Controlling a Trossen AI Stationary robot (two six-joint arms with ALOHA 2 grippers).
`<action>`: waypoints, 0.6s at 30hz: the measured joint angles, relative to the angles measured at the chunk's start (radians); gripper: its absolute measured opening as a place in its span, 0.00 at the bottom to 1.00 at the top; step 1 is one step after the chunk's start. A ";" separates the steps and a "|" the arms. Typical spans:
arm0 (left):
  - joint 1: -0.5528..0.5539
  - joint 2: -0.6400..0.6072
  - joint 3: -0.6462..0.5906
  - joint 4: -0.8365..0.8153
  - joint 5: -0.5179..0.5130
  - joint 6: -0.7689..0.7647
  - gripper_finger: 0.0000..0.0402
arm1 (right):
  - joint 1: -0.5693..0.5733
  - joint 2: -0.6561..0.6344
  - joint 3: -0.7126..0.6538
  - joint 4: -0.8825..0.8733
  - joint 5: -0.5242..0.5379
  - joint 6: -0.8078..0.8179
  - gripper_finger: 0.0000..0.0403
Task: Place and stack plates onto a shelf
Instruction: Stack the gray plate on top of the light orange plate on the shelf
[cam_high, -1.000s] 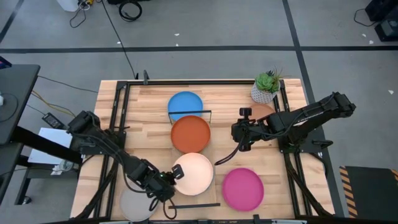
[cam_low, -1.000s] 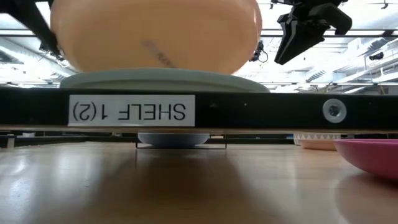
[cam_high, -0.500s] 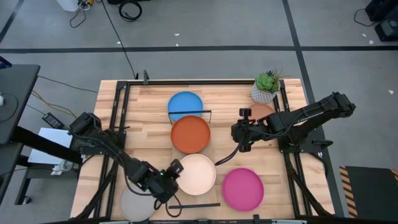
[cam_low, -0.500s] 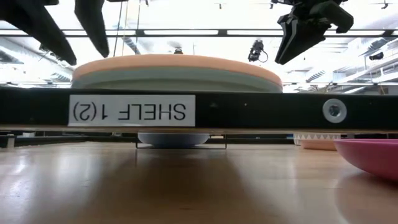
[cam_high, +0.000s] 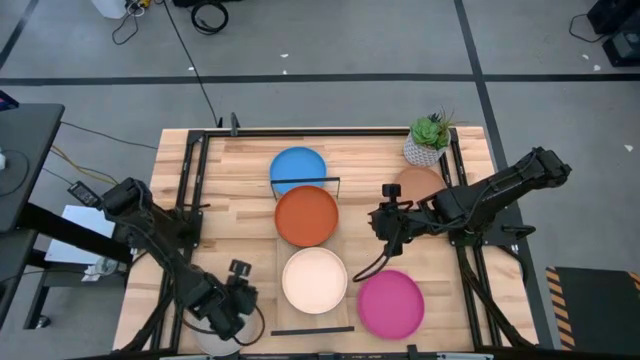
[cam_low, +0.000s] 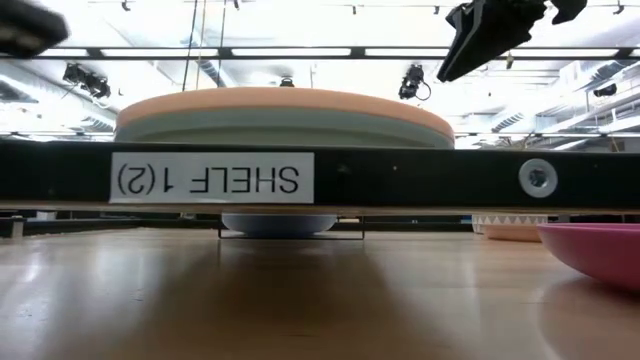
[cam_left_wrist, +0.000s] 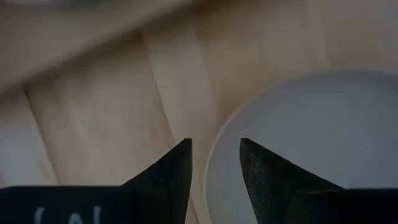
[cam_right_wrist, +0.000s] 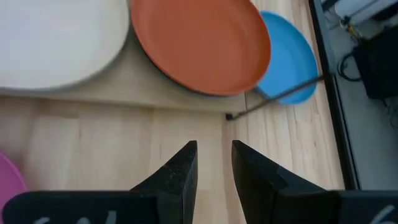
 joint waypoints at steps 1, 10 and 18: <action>-0.010 0.000 -0.021 0.023 0.001 -0.021 0.35 | 0.003 0.000 0.000 0.003 0.000 -0.003 0.26; -0.011 0.000 -0.174 0.194 0.048 -0.053 0.35 | 0.004 0.000 0.000 0.012 0.000 -0.008 0.26; 0.022 -0.002 -0.266 0.287 0.109 -0.017 0.32 | 0.004 0.000 0.000 0.011 0.001 -0.014 0.26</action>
